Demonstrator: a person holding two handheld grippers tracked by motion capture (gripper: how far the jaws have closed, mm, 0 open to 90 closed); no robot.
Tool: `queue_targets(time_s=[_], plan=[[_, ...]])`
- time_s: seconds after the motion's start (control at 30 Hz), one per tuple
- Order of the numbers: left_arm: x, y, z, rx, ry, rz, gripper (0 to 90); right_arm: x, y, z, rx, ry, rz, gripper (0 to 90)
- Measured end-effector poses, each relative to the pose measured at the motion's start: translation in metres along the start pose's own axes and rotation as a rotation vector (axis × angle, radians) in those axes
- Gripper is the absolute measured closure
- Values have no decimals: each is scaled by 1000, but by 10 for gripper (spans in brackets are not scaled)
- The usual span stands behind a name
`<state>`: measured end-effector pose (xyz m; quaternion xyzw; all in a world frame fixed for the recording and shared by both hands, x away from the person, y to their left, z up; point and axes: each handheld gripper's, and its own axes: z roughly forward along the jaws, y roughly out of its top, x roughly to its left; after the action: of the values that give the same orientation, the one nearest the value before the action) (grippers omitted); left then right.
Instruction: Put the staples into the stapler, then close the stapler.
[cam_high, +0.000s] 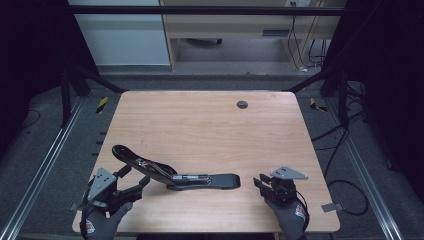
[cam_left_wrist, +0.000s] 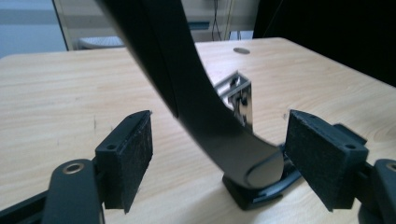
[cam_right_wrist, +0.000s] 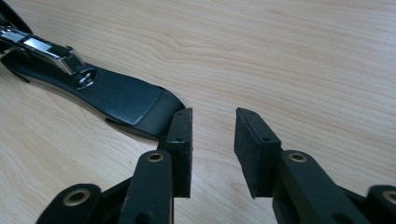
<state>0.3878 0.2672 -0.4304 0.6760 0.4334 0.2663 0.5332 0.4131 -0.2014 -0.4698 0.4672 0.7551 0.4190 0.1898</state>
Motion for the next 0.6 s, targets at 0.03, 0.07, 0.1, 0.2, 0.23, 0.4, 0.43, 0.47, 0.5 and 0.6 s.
queue_targets(time_s=[0.03,0.07,0.1,0.2,0.23,0.4,0.43,0.47,0.5,0.6], plan=[[0,2,1,-8,1,-2,236,2,1,0,2,5,4,690],[1,5,1,-13,2,1,237,4,2,1,-1,8,1,694],[2,8,1,-22,3,-2,238,6,3,1,-6,13,-6,701],[6,13,0,-47,10,-14,247,12,5,5,-6,30,-10,714],[8,15,0,-50,13,-19,253,14,6,7,-5,36,-11,720],[16,19,2,-60,17,-47,308,23,8,16,-3,71,-10,777],[16,20,3,-59,14,-44,324,24,9,18,-4,79,-12,793],[17,21,4,-53,9,-41,356,26,10,20,-1,87,-9,813],[17,22,6,-51,9,-38,371,27,10,23,6,95,-7,830],[17,25,8,-45,32,-20,422,32,10,31,27,107,-28,882]])
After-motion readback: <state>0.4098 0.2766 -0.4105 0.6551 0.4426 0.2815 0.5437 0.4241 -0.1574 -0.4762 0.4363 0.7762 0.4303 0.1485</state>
